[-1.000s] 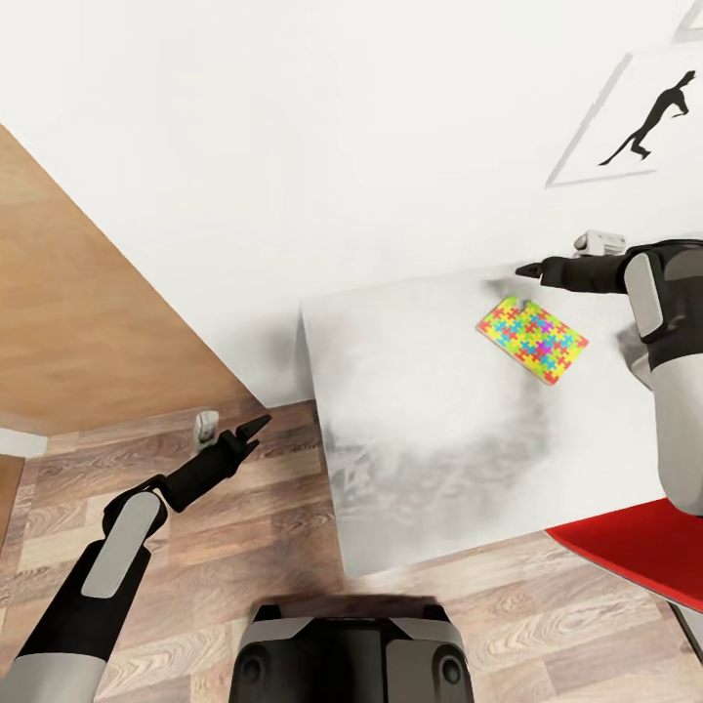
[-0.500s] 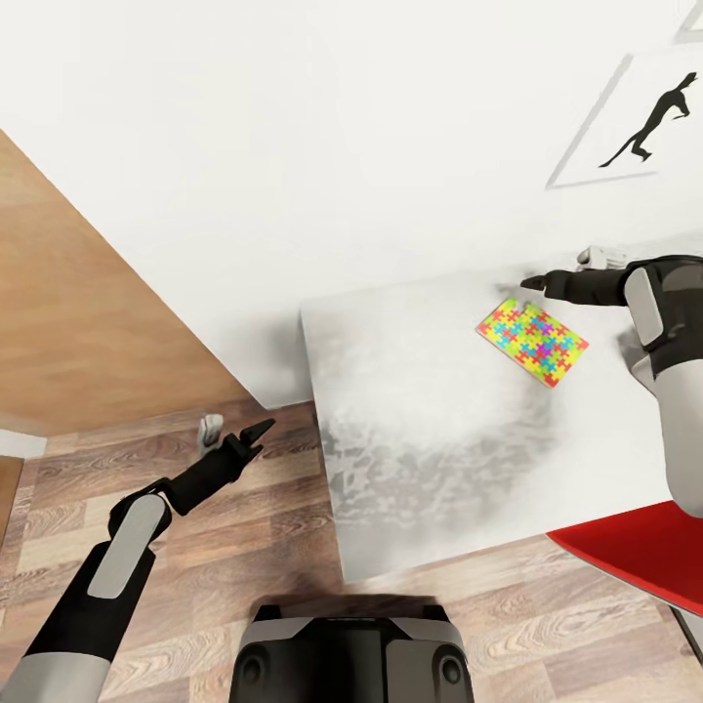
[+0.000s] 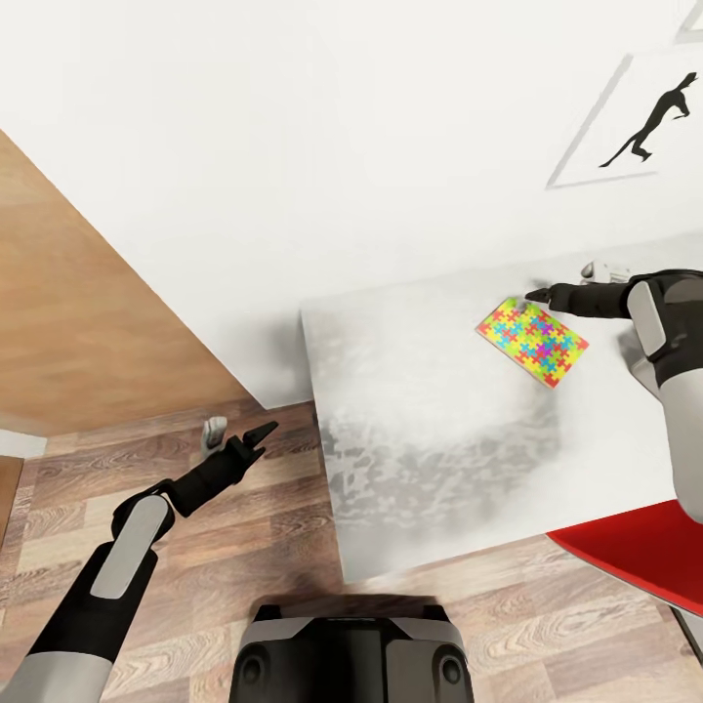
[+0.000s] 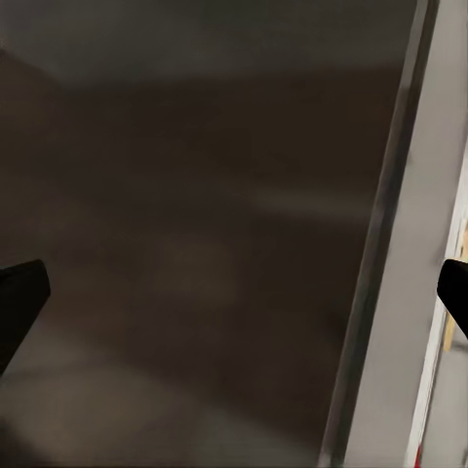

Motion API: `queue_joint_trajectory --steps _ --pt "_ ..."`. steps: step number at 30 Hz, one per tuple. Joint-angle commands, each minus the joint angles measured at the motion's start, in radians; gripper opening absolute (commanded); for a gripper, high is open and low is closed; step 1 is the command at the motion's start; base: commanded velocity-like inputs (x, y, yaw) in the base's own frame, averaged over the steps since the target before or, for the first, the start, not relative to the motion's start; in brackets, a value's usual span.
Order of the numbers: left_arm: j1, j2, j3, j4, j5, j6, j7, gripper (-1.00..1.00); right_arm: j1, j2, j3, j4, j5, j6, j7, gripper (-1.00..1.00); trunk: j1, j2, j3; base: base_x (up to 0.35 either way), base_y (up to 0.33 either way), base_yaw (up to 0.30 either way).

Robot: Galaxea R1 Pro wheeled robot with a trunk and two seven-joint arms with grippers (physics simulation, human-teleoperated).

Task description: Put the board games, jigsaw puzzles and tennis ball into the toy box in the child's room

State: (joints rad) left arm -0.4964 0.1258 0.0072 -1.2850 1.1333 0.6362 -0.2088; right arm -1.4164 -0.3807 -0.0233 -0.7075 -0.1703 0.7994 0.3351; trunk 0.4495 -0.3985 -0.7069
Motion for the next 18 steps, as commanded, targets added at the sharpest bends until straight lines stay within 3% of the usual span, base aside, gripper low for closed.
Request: queue_joint_trajectory --steps 1,18 --pt "0.0 0.0 0.0 0.002 0.004 0.005 -0.001 1.0 0.0 -0.002 -0.002 0.004 -0.003 0.005 0.001 1.0 0.001 -0.002 -0.001 0.0 0.0 0.0" --pt "-0.001 0.0 -0.001 0.011 0.003 0.005 -0.001 1.0 0.003 -0.03 -0.005 0.104 -0.009 -0.049 0.003 1.0 0.001 -0.002 -0.001 0.0 0.0 0.0"
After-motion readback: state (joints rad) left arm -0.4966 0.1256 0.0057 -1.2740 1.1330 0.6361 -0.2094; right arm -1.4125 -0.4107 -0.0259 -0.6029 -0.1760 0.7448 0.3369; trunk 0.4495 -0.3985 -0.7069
